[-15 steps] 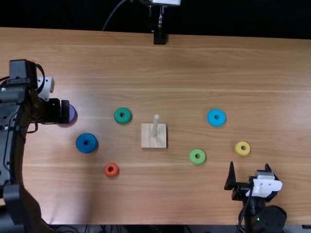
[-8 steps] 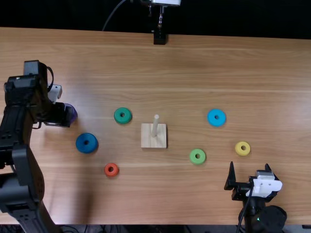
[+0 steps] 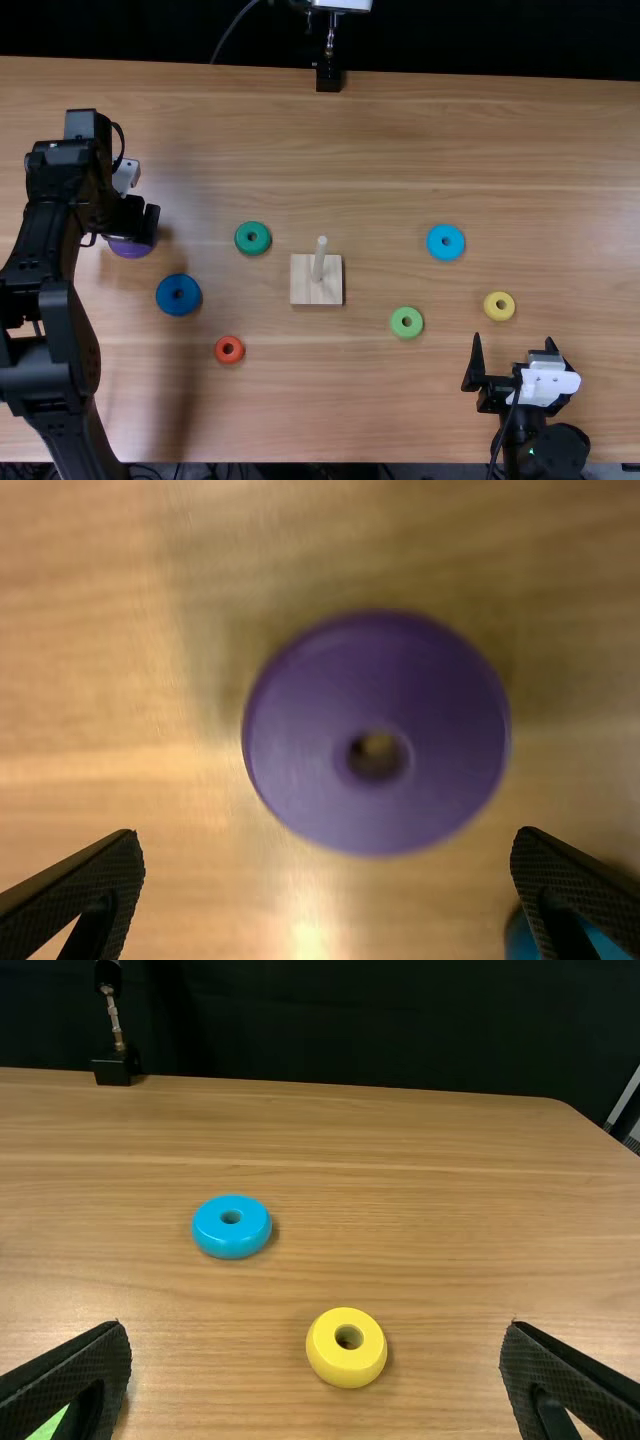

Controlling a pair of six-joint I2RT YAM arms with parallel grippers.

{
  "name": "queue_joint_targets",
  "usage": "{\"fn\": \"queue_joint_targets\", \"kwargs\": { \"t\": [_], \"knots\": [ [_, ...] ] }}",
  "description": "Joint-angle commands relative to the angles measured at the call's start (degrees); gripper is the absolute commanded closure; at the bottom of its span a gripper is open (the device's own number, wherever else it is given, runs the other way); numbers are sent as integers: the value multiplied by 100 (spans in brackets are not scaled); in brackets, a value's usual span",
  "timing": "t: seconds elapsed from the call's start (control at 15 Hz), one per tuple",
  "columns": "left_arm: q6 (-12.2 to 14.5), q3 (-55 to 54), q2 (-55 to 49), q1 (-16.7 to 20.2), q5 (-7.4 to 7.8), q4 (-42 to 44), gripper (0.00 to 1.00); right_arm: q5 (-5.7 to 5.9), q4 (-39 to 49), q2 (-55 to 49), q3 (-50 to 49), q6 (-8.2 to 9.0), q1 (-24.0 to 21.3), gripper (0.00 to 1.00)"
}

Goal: Build the Hanoi tower: stack the rings onto the peg from bottom to top in this color order: purple, dark blue, light blue, dark green, light green, yellow, orange.

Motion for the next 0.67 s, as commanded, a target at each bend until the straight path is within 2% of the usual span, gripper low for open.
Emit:
{"fn": "queue_joint_targets", "kwargs": {
  "t": [0.0, 0.6],
  "knots": [
    [37, 311, 257, -135, 22, 16, 0, -3, -405, -71, -405, 1, -1, 0],
    [-26, 495, 433, -267, 22, -100, 0, -3, -405, -71, -405, 1, -1, 0]
  ]
}}
